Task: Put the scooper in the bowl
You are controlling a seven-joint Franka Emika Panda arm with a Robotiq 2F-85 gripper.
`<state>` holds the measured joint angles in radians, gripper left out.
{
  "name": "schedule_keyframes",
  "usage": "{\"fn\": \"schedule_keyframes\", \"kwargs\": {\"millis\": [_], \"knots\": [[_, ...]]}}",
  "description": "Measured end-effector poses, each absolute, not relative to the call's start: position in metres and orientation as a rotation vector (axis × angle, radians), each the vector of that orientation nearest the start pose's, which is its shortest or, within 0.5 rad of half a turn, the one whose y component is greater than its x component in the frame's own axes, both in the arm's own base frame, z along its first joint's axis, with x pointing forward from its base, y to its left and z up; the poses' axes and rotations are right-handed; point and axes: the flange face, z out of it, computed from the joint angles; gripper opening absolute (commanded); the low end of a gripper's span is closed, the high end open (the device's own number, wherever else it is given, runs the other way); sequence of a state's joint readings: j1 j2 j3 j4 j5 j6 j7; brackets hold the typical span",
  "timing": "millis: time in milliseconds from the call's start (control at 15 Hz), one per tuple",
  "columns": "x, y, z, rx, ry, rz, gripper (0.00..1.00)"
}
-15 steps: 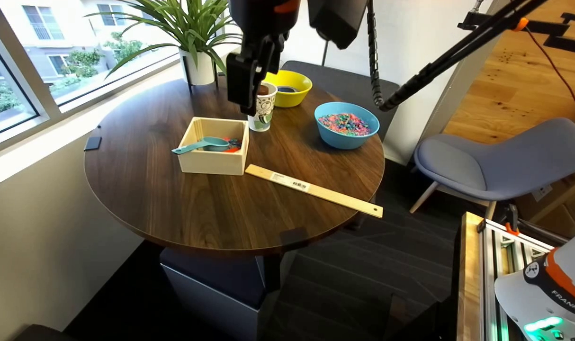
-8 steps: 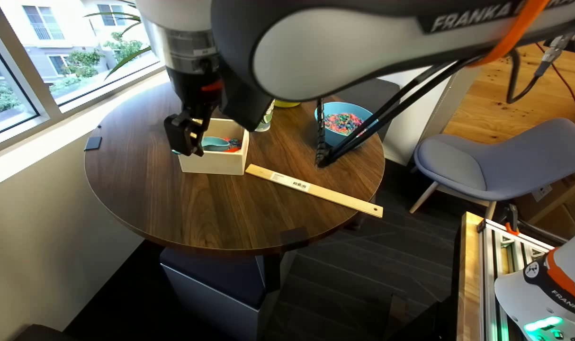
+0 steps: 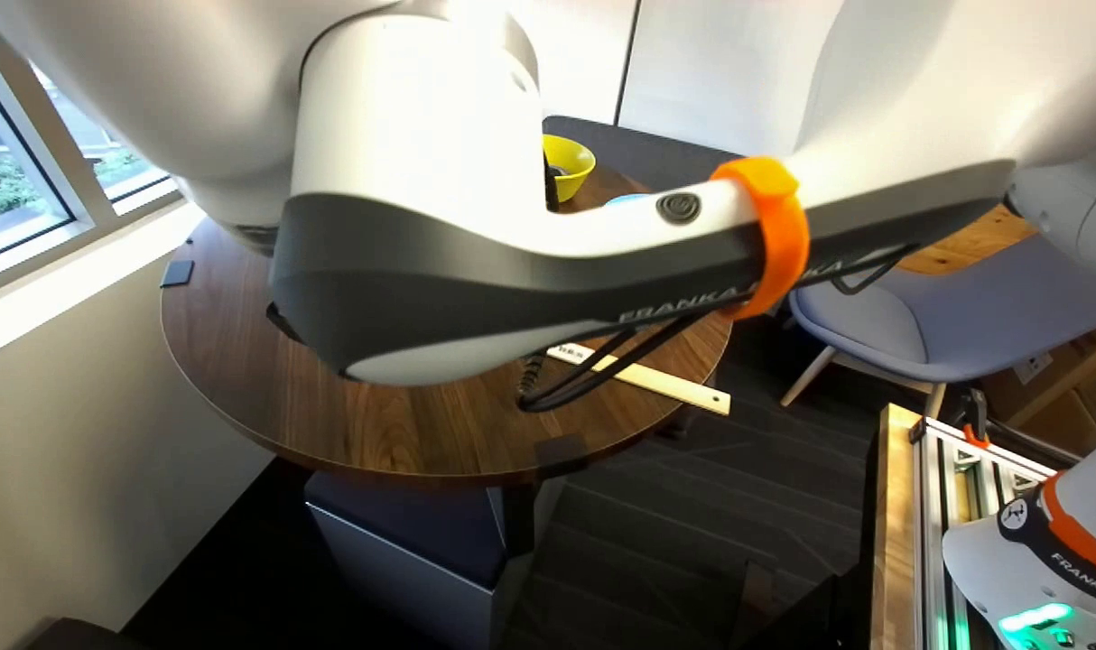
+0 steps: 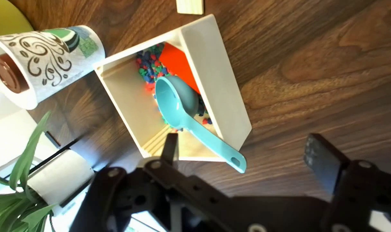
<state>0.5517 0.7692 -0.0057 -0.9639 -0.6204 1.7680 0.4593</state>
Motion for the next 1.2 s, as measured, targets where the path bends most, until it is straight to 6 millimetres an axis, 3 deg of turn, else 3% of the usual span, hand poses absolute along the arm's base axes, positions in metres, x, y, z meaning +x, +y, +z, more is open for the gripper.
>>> {"fn": "schedule_keyframes", "kwargs": {"millis": [400, 800, 867, 1200], "knots": [[0.683, 0.373, 0.418, 2.39, 0.261, 0.435, 1.0], [0.677, 0.395, 0.397, 2.222, 0.365, 0.412, 0.92], [0.678, 0.397, 0.392, 2.197, 0.384, 0.412, 0.87], [0.687, 0.394, 0.379, 2.102, 0.425, 0.415, 0.81]]}}
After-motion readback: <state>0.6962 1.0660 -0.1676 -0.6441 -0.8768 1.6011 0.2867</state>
